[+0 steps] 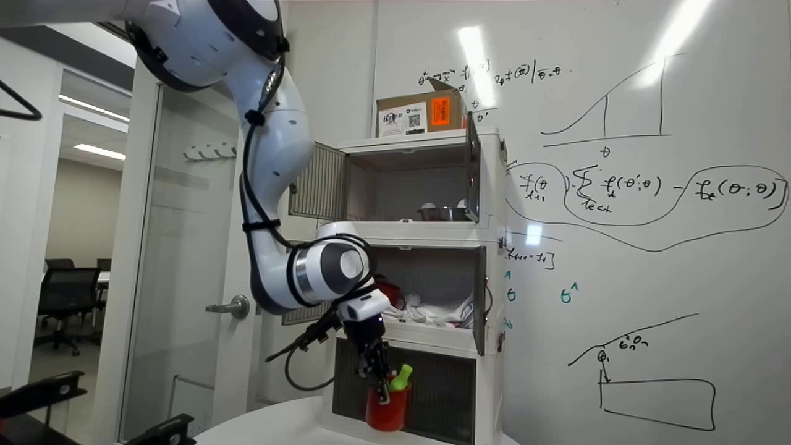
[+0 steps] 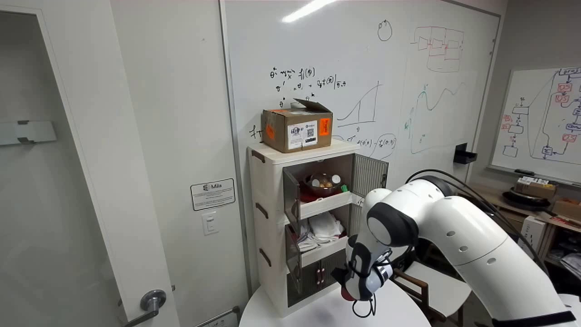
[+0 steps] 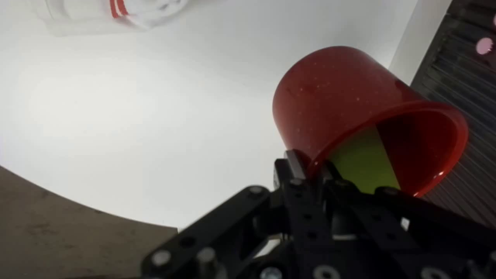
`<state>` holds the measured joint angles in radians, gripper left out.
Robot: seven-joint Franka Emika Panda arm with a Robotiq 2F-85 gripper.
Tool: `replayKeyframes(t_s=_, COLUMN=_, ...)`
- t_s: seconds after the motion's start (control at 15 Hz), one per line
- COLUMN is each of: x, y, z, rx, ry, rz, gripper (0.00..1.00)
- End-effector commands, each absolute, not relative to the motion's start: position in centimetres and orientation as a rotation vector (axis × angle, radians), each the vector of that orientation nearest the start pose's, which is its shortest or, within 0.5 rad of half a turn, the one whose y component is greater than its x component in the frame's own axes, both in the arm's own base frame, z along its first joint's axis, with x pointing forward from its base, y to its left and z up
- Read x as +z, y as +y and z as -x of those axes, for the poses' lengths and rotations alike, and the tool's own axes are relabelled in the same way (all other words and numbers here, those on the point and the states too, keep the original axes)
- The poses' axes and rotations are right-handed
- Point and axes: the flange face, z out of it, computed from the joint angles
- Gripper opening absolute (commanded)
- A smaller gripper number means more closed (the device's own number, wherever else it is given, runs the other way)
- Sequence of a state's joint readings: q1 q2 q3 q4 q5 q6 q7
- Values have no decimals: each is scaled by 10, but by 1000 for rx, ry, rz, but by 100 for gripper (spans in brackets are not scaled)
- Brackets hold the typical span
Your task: Move the red cup to the table
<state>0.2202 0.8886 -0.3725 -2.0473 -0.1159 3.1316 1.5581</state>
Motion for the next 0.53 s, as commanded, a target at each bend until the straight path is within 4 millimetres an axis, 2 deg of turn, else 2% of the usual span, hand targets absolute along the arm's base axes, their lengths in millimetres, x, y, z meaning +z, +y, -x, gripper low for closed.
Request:
replayKeyframes(t_s=0.0, x=13, y=-81, z=-589, rx=-379, ry=2109, rz=2352, gripper=2)
replayKeyframes(t_s=0.2, x=-17, y=-72, z=-594, rx=-169, ry=2117, rz=2355, gripper=2)
replayKeyframes(t_s=0.33, x=-36, y=-74, z=-595, rx=-115, ry=2138, rz=2368, gripper=2)
replayKeyframes(t_s=0.47, x=-55, y=-81, z=-597, rx=-158, ry=2159, rz=2390, gripper=2)
